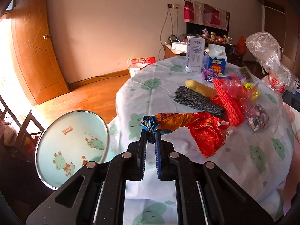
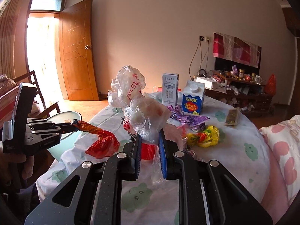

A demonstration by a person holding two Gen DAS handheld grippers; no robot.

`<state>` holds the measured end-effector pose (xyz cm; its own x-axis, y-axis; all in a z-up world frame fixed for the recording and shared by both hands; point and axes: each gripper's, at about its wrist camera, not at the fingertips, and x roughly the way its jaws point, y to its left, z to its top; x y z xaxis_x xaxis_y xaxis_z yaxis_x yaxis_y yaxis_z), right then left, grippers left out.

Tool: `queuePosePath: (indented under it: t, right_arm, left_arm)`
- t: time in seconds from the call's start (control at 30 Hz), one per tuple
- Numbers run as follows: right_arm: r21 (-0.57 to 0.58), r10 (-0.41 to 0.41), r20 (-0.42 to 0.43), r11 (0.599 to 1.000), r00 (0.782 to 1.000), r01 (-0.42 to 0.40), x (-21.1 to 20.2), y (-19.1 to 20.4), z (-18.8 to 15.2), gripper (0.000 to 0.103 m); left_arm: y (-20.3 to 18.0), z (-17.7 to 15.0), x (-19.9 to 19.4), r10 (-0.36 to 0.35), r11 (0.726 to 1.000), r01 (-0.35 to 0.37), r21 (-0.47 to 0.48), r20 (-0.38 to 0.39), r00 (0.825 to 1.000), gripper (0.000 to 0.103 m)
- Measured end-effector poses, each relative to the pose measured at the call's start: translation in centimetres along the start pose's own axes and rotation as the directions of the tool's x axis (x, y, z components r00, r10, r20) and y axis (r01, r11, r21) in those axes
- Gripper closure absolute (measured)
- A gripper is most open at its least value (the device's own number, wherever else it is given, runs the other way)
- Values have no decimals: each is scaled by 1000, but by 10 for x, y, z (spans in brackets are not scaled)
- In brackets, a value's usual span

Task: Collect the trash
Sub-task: 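Carry the red-orange wrapper and clear bags over the light-blue bin with both grippers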

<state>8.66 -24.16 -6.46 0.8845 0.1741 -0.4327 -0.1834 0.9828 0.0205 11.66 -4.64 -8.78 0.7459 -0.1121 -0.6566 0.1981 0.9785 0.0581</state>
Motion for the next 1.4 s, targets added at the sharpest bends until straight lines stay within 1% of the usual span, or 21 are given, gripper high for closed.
queuePosePath:
  t: [0.13,0.3,0.53,0.73,1.13,1.4]
  right_arm:
    - [-12,21,-2,1000,1000,-21,14,14,12,85]
    - [-38,48,-18,998,999,-48,30,36,22,85]
    - [-67,79,-51,994,996,-83,57,62,34,85]
    - [-102,99,-82,989,992,-107,84,87,41,85]
    - [-177,152,-143,968,978,-176,130,139,49,85]
    - [-221,173,-173,952,970,-209,148,169,47,85]
  left_arm:
    - [29,0,-9,36,998,-36,-45,6,999,95]
    - [59,-4,-19,65,994,-64,-93,16,998,95]
    - [97,-11,-27,128,983,-124,-137,15,992,95]
    - [125,-19,-31,175,971,-172,-168,0,985,95]
    - [166,-33,-38,250,946,-249,-209,-19,968,95]
    - [185,-43,-38,284,931,-286,-229,-41,958,95]
